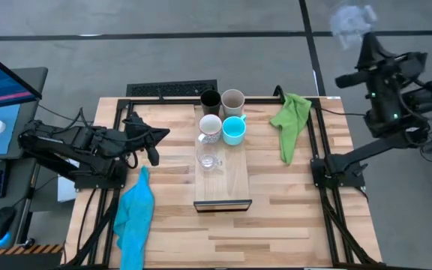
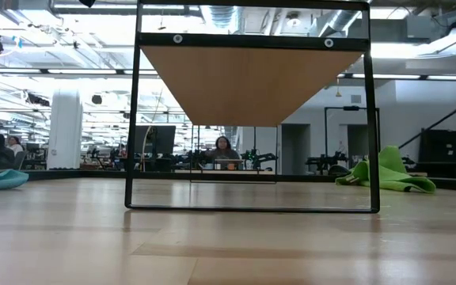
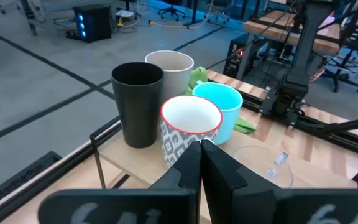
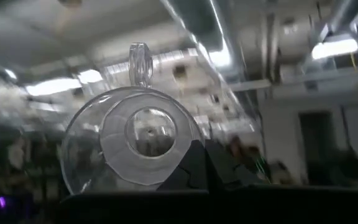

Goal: Stack small to large cups/mugs on shelf
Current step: Put the transparent cup on the shelf

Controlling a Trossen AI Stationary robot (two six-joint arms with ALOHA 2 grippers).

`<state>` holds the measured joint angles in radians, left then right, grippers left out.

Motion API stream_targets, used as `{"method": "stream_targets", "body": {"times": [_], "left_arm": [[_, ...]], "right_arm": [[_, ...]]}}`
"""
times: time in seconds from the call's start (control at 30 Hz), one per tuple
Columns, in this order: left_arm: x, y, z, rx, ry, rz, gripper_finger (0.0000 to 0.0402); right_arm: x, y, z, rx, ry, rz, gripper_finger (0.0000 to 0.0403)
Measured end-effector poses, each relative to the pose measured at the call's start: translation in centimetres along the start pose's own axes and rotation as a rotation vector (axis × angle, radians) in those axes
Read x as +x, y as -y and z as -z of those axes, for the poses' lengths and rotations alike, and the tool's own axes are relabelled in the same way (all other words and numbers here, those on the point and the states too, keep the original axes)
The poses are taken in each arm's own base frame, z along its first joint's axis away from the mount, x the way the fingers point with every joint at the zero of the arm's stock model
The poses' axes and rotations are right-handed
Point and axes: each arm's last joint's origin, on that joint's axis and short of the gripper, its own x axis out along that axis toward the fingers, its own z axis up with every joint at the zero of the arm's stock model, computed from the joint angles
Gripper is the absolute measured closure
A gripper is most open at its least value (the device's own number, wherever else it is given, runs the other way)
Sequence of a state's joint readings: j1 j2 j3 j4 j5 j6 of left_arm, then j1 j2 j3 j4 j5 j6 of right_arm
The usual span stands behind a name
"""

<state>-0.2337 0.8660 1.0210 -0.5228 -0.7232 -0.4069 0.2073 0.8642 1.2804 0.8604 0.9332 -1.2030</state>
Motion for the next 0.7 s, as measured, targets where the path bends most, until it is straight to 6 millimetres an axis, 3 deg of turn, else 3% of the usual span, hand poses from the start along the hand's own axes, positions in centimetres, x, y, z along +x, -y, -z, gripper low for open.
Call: {"method": "stream_targets", "body": {"times": [0.23, 0.4, 0.7], "left_arm": [[0.0, 0.0, 0.0, -0.021, 0.000, 0.000, 0.0401], [0.0, 0.0, 0.0, -0.023, -0.001, 0.000, 0.0401], [0.0, 0.0, 0.1, -0.011, -0.008, -0.004, 0.0401]], "right_arm": [[-0.2, -0.7, 1.1, -0.128, -0.469, 0.084, 0.0403], [-1.9, -2.6, 1.8, -0.081, -0.600, 0.017, 0.0403], [-3.3, -4.4, 1.4, 0.091, -0.610, -0.071, 0.0400]]}}
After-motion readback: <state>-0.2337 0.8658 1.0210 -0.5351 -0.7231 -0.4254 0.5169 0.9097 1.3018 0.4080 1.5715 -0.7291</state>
